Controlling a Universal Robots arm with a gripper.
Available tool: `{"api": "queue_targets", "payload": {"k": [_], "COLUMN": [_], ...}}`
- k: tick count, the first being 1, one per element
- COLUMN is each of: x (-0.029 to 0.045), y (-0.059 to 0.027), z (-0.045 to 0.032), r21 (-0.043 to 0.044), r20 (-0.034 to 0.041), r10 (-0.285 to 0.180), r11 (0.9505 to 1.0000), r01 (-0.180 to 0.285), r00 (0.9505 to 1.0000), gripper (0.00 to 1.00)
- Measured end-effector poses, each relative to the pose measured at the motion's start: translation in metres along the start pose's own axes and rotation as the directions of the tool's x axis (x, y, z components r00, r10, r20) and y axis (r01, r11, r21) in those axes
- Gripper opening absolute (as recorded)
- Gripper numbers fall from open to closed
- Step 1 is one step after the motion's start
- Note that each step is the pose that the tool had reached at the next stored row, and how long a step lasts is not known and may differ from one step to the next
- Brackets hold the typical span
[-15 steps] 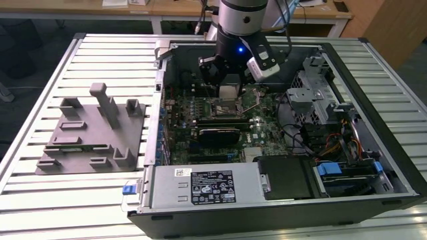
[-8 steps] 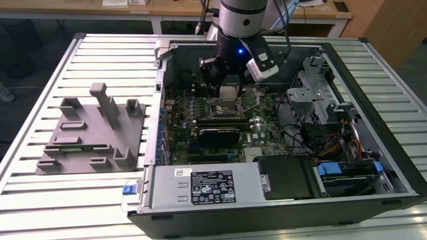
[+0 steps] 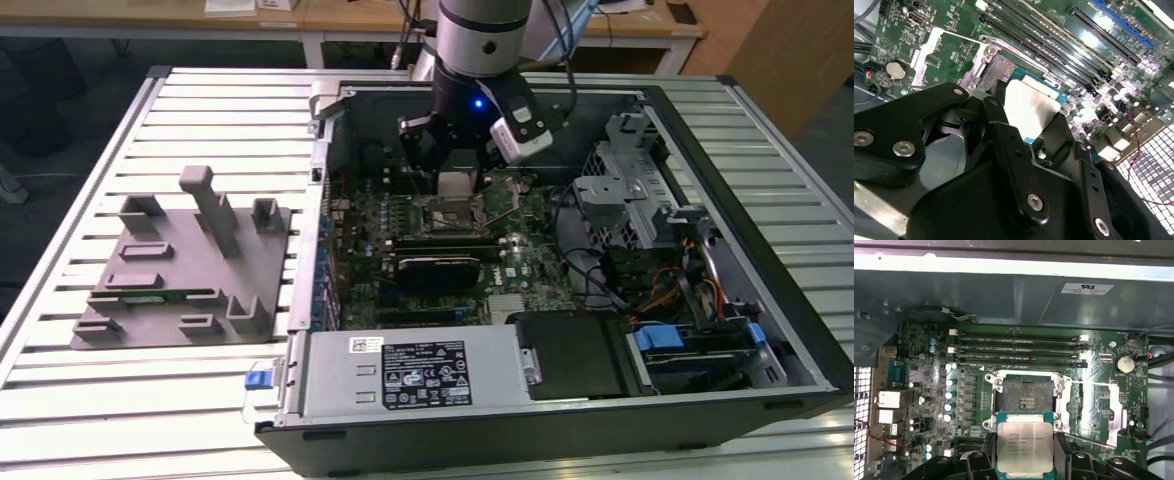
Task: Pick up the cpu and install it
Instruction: 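Pick up the cpu and move it towards the insertion slot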
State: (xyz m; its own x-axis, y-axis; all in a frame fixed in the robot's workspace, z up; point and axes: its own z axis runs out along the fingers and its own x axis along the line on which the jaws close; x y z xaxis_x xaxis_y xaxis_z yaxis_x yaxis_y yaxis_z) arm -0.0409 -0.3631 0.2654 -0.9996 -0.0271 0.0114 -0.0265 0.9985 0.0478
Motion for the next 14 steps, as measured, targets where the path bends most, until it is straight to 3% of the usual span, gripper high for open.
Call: {"api": "queue_targets", "payload": {"k": [5,9,14], "x": [-0.0001,-0.0001,0.0002], "y": [0.001,0.0013,0.002], "z": [0.0043,0.0071,0.011], "r21": [0.0009,0.0004,0.0005], "r20": [-0.0003,0.0018,0.002], "r10": [0.008,0.054,0.057], "r11": [1.0,0.9985,0.9984], "r01": [-0.008,-0.054,-0.057], "r00": [1.0,0.9985,0.9984], "gripper": [0.54,0.54,0.54]}}
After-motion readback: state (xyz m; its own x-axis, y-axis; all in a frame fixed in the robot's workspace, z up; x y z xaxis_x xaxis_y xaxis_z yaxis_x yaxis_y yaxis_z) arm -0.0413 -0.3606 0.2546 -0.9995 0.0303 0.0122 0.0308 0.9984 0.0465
